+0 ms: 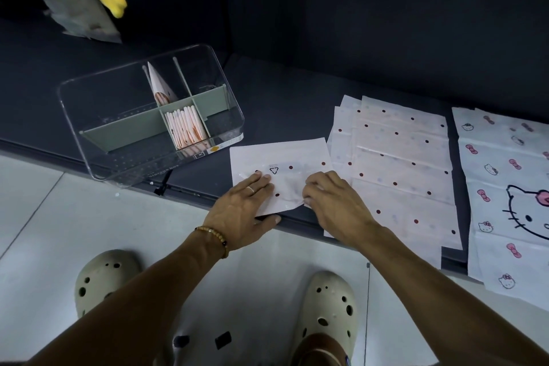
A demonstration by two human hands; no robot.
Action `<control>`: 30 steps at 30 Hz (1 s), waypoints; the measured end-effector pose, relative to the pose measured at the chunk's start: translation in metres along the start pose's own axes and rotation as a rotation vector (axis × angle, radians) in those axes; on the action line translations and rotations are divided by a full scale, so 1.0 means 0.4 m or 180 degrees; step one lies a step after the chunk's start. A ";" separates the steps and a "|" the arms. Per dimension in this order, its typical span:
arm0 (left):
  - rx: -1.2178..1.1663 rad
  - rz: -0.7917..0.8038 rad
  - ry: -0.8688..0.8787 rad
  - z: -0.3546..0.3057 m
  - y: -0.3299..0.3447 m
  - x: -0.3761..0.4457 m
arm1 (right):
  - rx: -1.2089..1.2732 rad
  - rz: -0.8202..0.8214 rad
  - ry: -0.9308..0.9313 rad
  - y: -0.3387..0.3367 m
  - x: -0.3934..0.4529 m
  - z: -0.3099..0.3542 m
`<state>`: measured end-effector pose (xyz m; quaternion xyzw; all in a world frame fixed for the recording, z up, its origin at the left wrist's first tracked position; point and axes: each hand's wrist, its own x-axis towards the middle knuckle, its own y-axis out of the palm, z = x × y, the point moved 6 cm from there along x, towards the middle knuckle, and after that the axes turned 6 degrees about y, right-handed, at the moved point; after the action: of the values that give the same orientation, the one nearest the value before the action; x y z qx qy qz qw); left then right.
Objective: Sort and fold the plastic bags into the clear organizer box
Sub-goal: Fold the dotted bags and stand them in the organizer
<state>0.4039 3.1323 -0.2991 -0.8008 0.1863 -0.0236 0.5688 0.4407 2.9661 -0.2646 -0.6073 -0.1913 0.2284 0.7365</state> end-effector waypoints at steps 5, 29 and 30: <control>0.0093 -0.0165 0.0182 -0.004 -0.024 0.005 | 0.0355 0.0080 0.0209 -0.025 0.016 -0.012; -0.0253 -0.0751 -0.2098 0.196 -0.111 0.010 | 0.1167 0.0103 0.2394 0.041 0.128 -0.133; -0.0225 -0.0770 -0.2105 0.200 -0.109 0.010 | 0.1133 0.0099 0.2419 0.042 0.131 -0.133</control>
<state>0.4394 3.2155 -0.2878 -0.8006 -0.1034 0.1763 0.5633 0.5118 2.9558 -0.2908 -0.5144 0.1456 0.0288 0.8446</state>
